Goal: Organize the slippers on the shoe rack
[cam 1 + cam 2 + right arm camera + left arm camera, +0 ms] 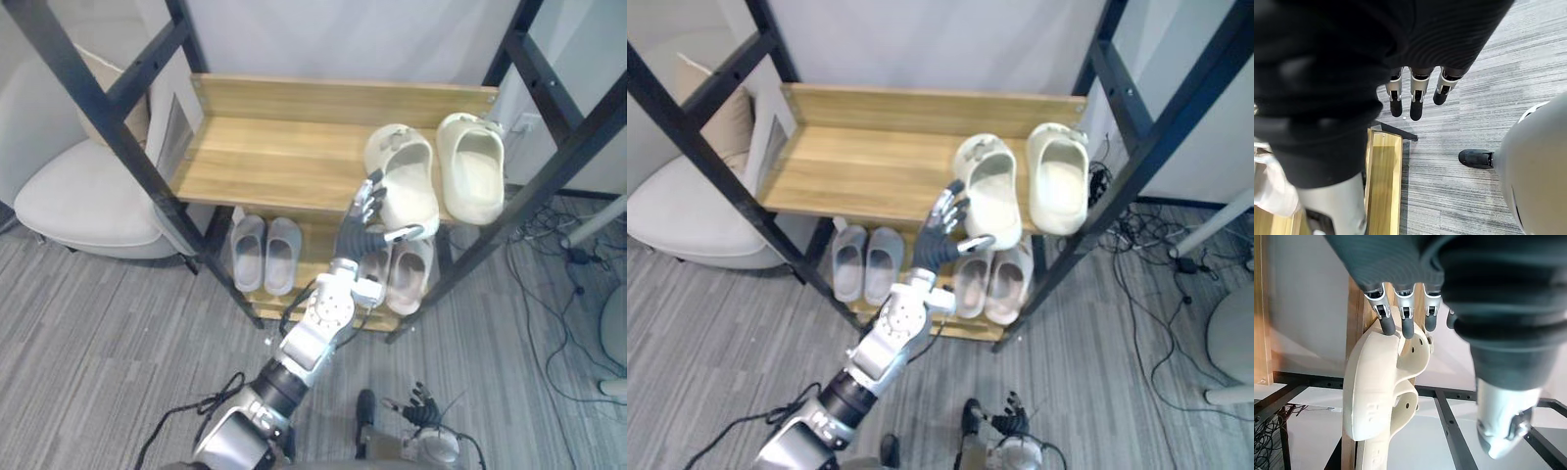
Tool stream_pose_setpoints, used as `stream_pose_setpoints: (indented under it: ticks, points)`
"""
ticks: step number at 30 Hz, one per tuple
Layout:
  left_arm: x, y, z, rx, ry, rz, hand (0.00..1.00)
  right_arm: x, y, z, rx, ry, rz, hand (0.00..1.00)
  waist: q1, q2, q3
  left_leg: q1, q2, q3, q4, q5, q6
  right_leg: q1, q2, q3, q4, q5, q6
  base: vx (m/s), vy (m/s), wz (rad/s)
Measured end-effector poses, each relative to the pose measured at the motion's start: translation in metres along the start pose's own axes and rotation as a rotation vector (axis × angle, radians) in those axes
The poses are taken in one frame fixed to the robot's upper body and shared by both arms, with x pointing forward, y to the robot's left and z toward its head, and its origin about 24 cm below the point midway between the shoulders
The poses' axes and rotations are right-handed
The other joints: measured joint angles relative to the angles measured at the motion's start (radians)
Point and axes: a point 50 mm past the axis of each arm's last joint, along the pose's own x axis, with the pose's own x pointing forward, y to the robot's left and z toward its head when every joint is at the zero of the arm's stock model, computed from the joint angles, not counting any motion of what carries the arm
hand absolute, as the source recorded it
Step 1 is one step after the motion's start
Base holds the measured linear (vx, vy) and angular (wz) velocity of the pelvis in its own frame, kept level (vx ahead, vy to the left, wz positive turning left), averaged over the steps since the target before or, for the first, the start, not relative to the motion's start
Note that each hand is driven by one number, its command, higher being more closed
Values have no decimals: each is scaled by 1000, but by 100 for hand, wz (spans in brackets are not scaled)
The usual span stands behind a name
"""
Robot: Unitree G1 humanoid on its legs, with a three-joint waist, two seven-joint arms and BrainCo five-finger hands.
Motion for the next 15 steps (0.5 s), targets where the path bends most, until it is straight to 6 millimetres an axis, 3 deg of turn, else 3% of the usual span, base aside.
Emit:
stream_pose_setpoints:
  ticks: [10, 15]
  points:
    - [11, -8, 1, 22, 0, -7, 0, 0, 8, 2, 17, -2, 14, 0, 0, -12, -1, -5, -2, 18, -1, 0, 0, -11, 0, 17, 0, 1, 1, 36, 6, -3]
    - [18, 3, -1, 39, 10, 45, 0, 1, 8, 6, 22, -8, 13, 0, -2, -22, 1, 19, 0, 44, -20, 0, 0, -9, 8, 39, -7, 3, 3, 16, -1, -12]
